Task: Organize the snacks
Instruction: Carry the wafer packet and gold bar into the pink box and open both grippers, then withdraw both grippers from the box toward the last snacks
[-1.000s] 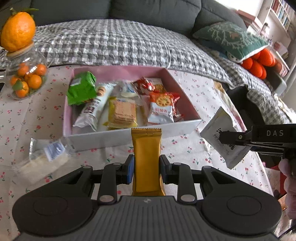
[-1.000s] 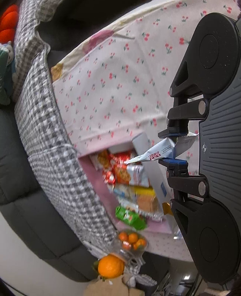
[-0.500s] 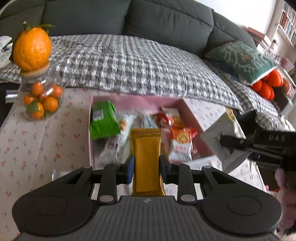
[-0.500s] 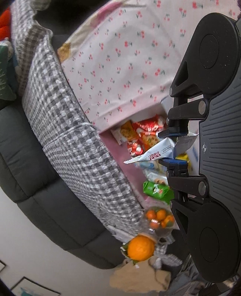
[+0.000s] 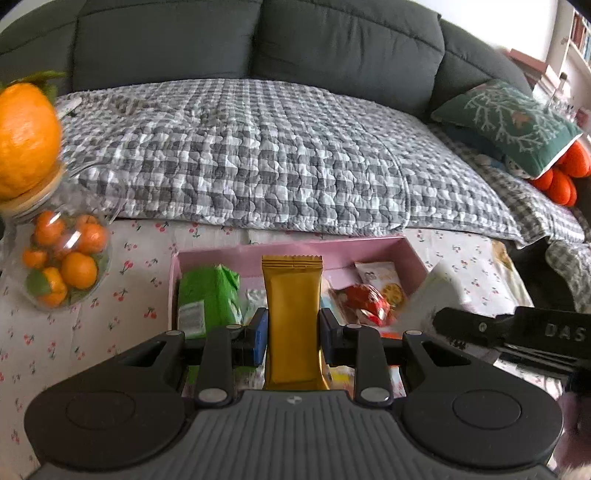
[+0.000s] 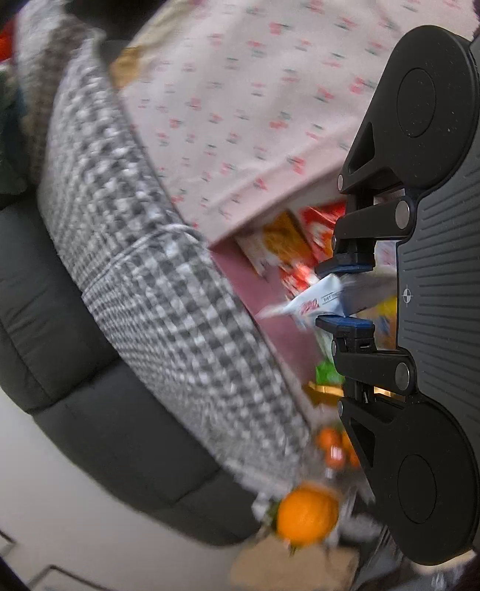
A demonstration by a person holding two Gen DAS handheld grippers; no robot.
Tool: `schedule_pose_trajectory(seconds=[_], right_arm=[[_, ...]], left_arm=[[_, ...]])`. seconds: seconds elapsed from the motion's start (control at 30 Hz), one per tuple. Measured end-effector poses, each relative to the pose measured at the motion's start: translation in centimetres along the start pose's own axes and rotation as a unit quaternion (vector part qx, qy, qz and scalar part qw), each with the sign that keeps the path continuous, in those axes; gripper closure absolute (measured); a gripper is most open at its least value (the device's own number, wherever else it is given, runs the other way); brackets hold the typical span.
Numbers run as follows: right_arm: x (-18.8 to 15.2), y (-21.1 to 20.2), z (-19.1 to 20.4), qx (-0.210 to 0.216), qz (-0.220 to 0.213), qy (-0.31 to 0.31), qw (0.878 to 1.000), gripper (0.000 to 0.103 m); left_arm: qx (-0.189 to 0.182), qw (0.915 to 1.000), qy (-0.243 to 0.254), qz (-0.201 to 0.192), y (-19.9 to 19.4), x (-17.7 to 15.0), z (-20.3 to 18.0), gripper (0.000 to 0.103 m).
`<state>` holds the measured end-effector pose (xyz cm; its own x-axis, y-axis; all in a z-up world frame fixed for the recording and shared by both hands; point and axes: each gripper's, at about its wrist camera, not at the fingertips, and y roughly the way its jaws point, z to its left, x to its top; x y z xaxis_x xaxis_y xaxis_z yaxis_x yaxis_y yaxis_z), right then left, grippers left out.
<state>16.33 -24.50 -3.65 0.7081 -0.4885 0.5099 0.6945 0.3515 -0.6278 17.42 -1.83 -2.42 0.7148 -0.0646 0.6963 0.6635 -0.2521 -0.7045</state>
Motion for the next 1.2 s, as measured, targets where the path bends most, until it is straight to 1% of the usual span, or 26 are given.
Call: schedule_pose_trajectory(seconds=[0.07, 0.13, 0.2, 0.3, 0.37, 0.43, 0.5, 0.63, 0.67, 0.7, 0.73, 0.77, 0.8, 0.83, 0.87, 0.93, 0.97, 1.0, 1.07, 1.1, 1.17, 1.2], right_arm=[[0.9, 0.6, 0.4, -0.020, -0.017, -0.031, 0.999, 0.084], [1.5, 1.1, 0.7, -0.029, -0.031, -0.052, 0.998, 0.084], [1.7, 1.9, 0.8, -0.036, -0.032, -0.067, 0.997, 0.086], [1.7, 2.6, 0.9, -0.049, -0.037, -0.090, 0.994, 0.086], [1.9, 2.8, 0.7, -0.044, -0.038, -0.091, 0.994, 0.086], [1.9, 2.8, 0.6, -0.040, -0.036, -0.094, 0.994, 0.085], [1.9, 2.8, 0.7, -0.040, -0.035, -0.103, 0.993, 0.079], [1.9, 2.9, 0.8, -0.037, -0.028, -0.108, 0.993, 0.078], [1.9, 2.9, 0.8, -0.036, -0.027, -0.106, 0.993, 0.078], [2.0, 2.7, 0.8, -0.034, -0.028, -0.104, 0.994, 0.074], [2.0, 2.6, 0.8, -0.032, -0.028, -0.103, 0.994, 0.072], [2.0, 2.4, 0.8, -0.031, -0.029, -0.104, 0.994, 0.067], [1.9, 2.2, 0.9, -0.032, -0.030, -0.104, 0.994, 0.060], [1.9, 2.0, 0.9, -0.033, -0.031, -0.103, 0.994, 0.056], [1.8, 1.8, 1.0, -0.033, -0.033, -0.102, 0.994, 0.050], [1.8, 1.4, 1.1, -0.032, -0.034, -0.100, 0.994, 0.046], [1.7, 1.1, 1.1, -0.032, -0.034, -0.101, 0.994, 0.042], [1.6, 0.9, 1.2, -0.032, -0.035, -0.101, 0.994, 0.037], [1.4, 0.3, 1.4, -0.033, -0.039, -0.104, 0.993, 0.030], [1.3, 0.0, 1.5, -0.034, -0.039, -0.106, 0.993, 0.029], [1.2, -0.5, 1.7, -0.035, -0.041, -0.108, 0.993, 0.026], [1.1, -0.8, 1.8, -0.035, -0.042, -0.108, 0.993, 0.024]], left_arm=[[0.002, 1.0000, 0.005, 0.000, 0.6, 0.3, -0.1, 0.077], [0.005, 1.0000, 0.007, 0.003, 1.3, 0.5, -0.1, 0.077], [0.008, 0.9999, 0.009, 0.006, 2.2, 0.7, -0.2, 0.077], [0.014, 0.9997, 0.016, 0.012, 3.4, 0.7, -0.3, 0.077], [0.017, 0.9995, 0.020, 0.015, 4.1, 0.7, -0.4, 0.077], [0.020, 0.9994, 0.021, 0.018, 4.5, 0.6, -0.4, 0.077], [0.023, 0.9993, 0.024, 0.019, 4.8, 0.5, -0.5, 0.077], [0.026, 0.9993, 0.025, 0.008, 4.4, 0.5, -0.6, 0.067], [0.024, 0.9994, 0.025, 0.007, 4.3, 0.5, -0.6, 0.063], [0.024, 0.9994, 0.026, 0.008, 4.2, 0.5, -0.7, 0.060], [0.025, 0.9993, 0.026, 0.007, 4.1, 0.5, -0.8, 0.055], [0.025, 0.9993, 0.028, 0.005, 3.9, 0.5, -0.8, 0.050], [0.025, 0.9992, 0.030, 0.004, 3.8, 0.4, -0.9, 0.048], [0.026, 0.9991, 0.032, 0.003, 3.6, 0.4, -0.9, 0.043], [0.027, 0.9991, 0.033, 0.002, 3.3, 0.3, -0.9, 0.038], [0.027, 0.9991, 0.032, 0.000, 2.9, 0.0, -0.8, 0.035], [0.024, 0.9992, 0.032, 0.000, 2.6, -0.1, -0.7, 0.034], [0.021, 0.9993, 0.031, -0.001, 2.4, -0.2, -0.6, 0.033], [0.019, 0.9993, 0.032, -0.001, 2.1, -0.3, -0.6, 0.029], [0.018, 0.9993, 0.033, -0.002, 1.8, -0.3, -0.7, 0.028], [0.022, 0.9991, 0.037, -0.005, 1.2, -0.5, -0.9, 0.020], [0.022, 0.9991, 0.037, -0.007, 0.9, -0.6, -0.9, 0.020]])
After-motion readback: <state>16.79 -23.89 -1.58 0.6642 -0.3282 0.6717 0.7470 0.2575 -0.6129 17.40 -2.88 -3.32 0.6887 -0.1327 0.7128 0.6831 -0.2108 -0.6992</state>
